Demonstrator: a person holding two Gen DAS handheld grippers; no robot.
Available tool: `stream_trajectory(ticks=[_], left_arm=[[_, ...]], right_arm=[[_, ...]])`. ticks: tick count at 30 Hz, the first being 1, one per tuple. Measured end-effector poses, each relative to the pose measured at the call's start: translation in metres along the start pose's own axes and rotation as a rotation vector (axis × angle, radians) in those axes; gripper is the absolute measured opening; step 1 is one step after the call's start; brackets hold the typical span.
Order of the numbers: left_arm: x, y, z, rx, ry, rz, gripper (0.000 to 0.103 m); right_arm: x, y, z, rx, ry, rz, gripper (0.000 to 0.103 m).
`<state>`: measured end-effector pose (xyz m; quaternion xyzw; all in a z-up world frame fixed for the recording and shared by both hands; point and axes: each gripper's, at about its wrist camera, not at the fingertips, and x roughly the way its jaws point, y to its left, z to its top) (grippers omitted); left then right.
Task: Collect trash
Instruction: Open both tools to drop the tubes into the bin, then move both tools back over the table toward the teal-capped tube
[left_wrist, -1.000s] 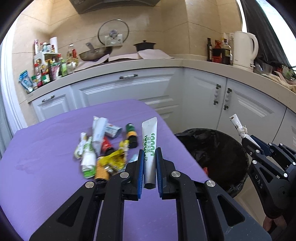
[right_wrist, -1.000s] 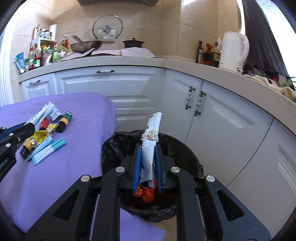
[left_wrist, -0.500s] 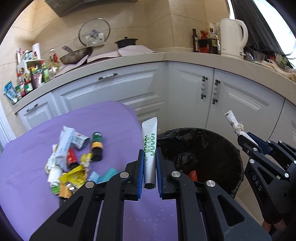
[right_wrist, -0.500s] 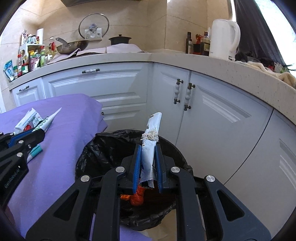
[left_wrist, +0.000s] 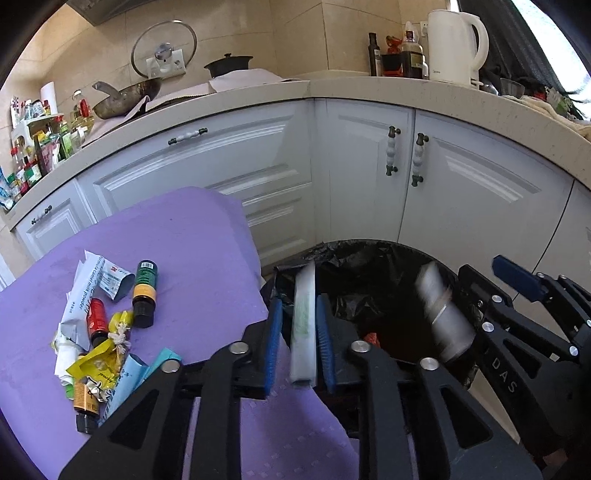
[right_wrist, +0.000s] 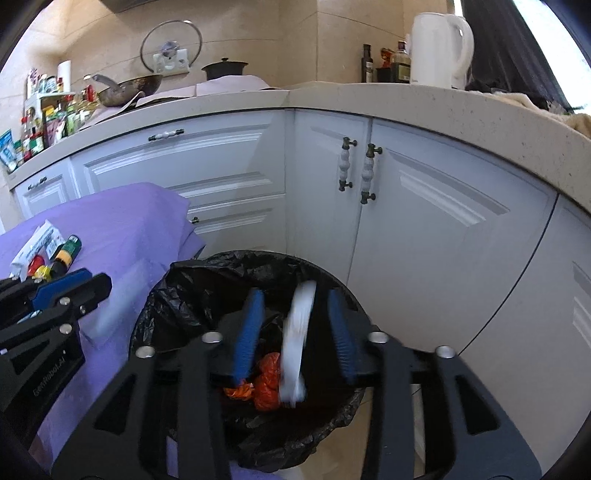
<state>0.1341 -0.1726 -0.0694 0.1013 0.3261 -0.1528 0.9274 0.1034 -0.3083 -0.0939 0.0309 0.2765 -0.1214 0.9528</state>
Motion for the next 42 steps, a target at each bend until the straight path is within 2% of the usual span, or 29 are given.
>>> stream_trajectory(ticks=[2, 13, 17, 33, 42], left_arm=[[-0.001, 0.001, 0.000, -0.009, -0.004, 0.000, 0.034], [-0.018, 0.017, -0.002, -0.039, -0.039, 0.041, 0.034], [-0.030, 0.033, -0.008, -0.060, -0.045, 0.072, 0.034], [-0.076, 0.151, -0.059, -0.210, -0.023, 0.301, 0.034], [-0.094, 0.209, -0.087, -0.300, -0.008, 0.386, 0.034]], right_arm=[[-0.001, 0.000, 0.000, 0.000, -0.002, -0.004, 0.040], [-0.014, 0.014, 0.002, -0.004, -0.009, 0.009, 0.040], [-0.021, 0.029, 0.004, -0.014, -0.013, 0.030, 0.044], [-0.048, 0.130, -0.002, -0.114, 0.013, 0.195, 0.047], [-0.057, 0.185, -0.012, -0.201, 0.047, 0.253, 0.047]])
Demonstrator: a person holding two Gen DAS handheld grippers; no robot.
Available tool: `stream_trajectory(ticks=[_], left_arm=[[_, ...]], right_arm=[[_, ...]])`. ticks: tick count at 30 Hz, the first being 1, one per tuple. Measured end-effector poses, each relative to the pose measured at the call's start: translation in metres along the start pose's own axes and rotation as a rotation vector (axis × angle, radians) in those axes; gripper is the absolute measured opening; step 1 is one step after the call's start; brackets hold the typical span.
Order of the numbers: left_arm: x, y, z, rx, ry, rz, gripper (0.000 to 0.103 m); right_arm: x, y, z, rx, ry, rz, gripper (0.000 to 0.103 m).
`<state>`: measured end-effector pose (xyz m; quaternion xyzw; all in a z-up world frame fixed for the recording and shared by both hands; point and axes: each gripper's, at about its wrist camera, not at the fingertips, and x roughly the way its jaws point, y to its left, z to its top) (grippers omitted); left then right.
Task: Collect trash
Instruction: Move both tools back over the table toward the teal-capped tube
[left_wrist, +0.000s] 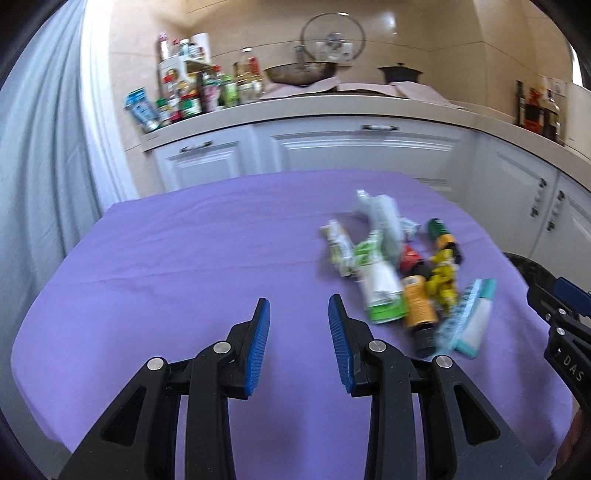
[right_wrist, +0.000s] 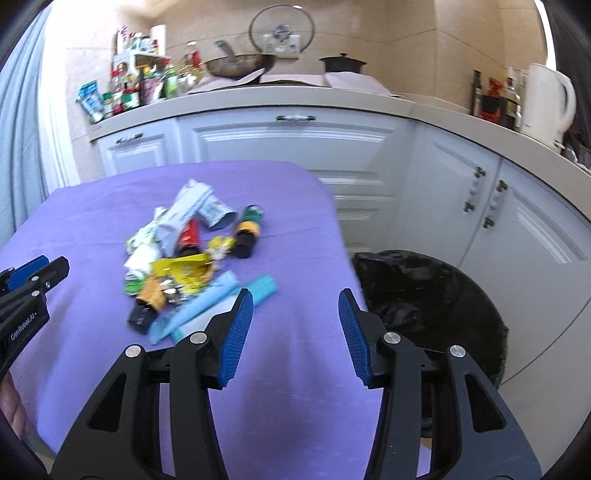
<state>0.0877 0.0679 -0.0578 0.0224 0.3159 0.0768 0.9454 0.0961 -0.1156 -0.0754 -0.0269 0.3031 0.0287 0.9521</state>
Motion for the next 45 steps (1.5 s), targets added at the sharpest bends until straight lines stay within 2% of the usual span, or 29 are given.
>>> stream_trajectory(ticks=[12, 14, 18, 32, 35, 45], left_arm=[[0.010, 0.056, -0.013, -0.085, 0.028, 0.053, 0.034], [0.010, 0.062, -0.015, -0.094, 0.029, 0.055, 0.034], [0.011, 0.068, -0.014, -0.109, 0.029, 0.051, 0.034], [0.016, 0.077, -0.019, -0.130, 0.048, 0.029, 0.034], [0.016, 0.076, -0.020, -0.128, 0.051, 0.027, 0.034], [0.018, 0.078, -0.019, -0.135, 0.056, 0.035, 0.035]], right_arm=[[0.020, 0.047, -0.005, -0.072, 0.102, 0.019, 0.048], [0.023, 0.052, -0.006, -0.084, 0.115, 0.012, 0.055], [0.027, 0.061, -0.009, -0.123, 0.138, -0.017, 0.056], [0.025, 0.037, -0.013, -0.113, 0.156, -0.137, 0.060], [0.024, 0.030, -0.011, -0.075, 0.163, -0.126, 0.060], [0.028, 0.053, -0.006, -0.111, 0.161, -0.074, 0.061]])
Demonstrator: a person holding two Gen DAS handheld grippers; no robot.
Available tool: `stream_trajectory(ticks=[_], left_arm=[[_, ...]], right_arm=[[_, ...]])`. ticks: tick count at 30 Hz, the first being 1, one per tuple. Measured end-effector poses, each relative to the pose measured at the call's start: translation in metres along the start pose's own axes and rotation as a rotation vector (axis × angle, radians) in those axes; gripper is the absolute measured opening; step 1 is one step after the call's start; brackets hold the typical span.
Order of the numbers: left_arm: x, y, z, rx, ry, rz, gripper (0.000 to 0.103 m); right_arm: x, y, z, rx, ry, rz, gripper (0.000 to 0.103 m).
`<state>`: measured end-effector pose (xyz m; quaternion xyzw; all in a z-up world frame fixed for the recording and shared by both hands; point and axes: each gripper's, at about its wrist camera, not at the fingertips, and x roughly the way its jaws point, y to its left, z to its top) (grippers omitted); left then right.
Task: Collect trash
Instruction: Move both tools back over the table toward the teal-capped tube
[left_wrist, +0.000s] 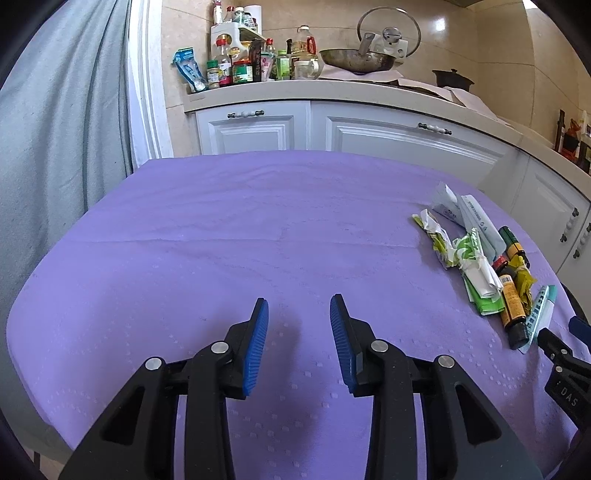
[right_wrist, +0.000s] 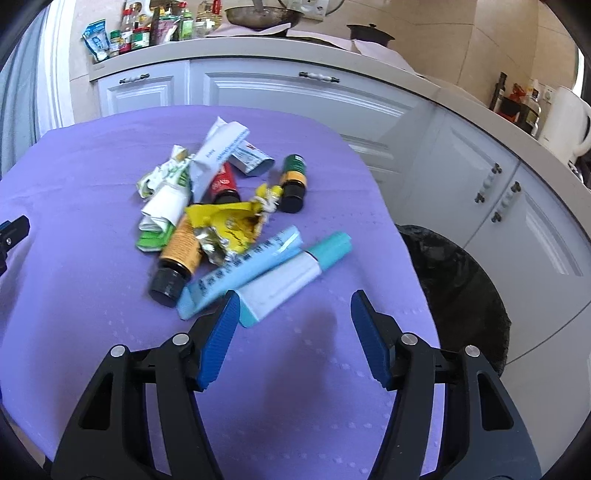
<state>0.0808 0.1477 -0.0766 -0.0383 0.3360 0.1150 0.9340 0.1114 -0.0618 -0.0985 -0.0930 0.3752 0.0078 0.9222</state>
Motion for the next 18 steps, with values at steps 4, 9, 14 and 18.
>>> stream_trajectory(ticks=[4, 9, 14, 18], left_arm=[[0.002, 0.002, 0.000, -0.001, 0.005, 0.004, 0.036], [0.005, 0.001, 0.000, 0.003, 0.014, 0.002, 0.036], [0.006, 0.002, 0.000, 0.004, 0.019, -0.001, 0.036], [0.008, -0.001, 0.001, 0.012, 0.021, -0.003, 0.036]], right_arm=[[0.002, 0.007, 0.003, -0.014, 0.000, 0.002, 0.066], [0.006, 0.008, 0.003, -0.024, 0.013, -0.013, 0.066], [0.008, -0.006, 0.002, 0.009, 0.020, -0.038, 0.066], [0.008, -0.016, -0.001, 0.029, 0.024, -0.056, 0.066]])
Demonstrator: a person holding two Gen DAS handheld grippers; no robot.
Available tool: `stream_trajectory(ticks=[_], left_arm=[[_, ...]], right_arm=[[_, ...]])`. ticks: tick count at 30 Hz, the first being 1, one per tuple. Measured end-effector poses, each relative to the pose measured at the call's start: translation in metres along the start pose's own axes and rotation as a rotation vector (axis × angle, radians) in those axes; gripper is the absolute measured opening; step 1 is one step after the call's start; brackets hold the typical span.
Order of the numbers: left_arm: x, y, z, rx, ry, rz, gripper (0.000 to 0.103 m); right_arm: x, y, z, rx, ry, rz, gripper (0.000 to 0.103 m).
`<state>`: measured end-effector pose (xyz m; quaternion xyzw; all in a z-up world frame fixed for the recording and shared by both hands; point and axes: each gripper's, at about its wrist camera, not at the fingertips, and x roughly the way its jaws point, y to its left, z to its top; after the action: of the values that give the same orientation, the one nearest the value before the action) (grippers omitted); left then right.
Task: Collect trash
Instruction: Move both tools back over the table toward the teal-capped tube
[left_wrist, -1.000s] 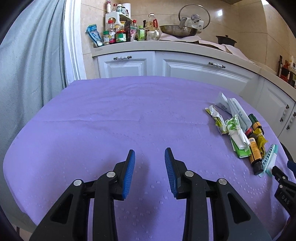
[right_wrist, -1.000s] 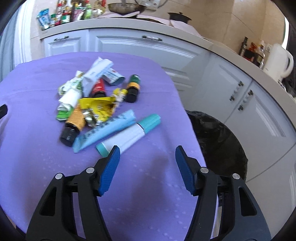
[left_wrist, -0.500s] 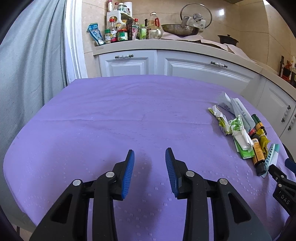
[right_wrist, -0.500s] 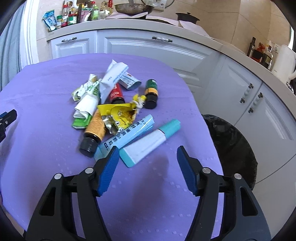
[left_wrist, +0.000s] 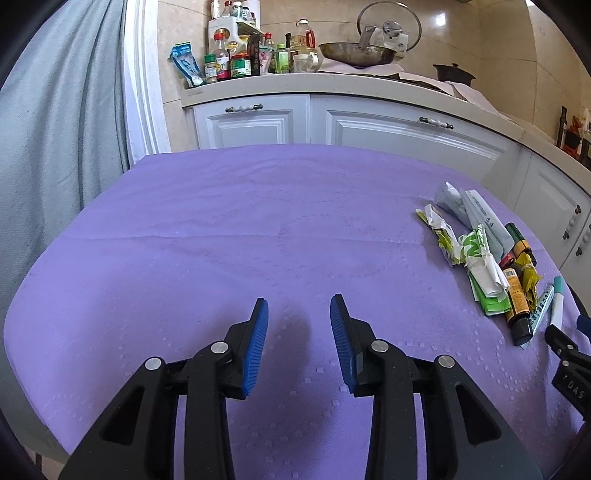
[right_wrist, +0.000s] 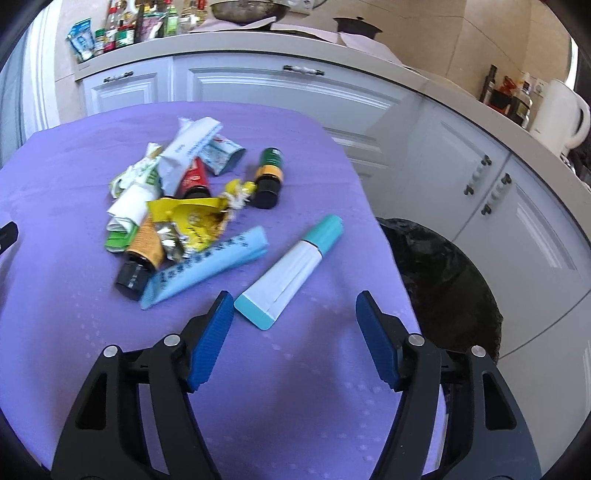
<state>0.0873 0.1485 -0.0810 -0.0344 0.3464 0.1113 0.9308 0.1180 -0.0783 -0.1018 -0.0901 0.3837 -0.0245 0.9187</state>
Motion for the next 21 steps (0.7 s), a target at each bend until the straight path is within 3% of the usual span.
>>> stream_trajectory(ticks=[15, 17, 21], left_arm=[[0.002, -0.005, 0.004, 0.009, -0.006, 0.003, 0.036], [0.002, -0.006, 0.004, 0.013, -0.002, 0.004, 0.036], [0.002, -0.009, 0.005, 0.019, 0.001, 0.004, 0.036]], right_arm=[[0.011, -0.012, 0.017, 0.087, 0.003, 0.029, 0.066], [0.015, -0.013, 0.018, 0.090, 0.017, 0.035, 0.052], [0.018, -0.017, 0.015, 0.101, 0.030, 0.068, 0.041]])
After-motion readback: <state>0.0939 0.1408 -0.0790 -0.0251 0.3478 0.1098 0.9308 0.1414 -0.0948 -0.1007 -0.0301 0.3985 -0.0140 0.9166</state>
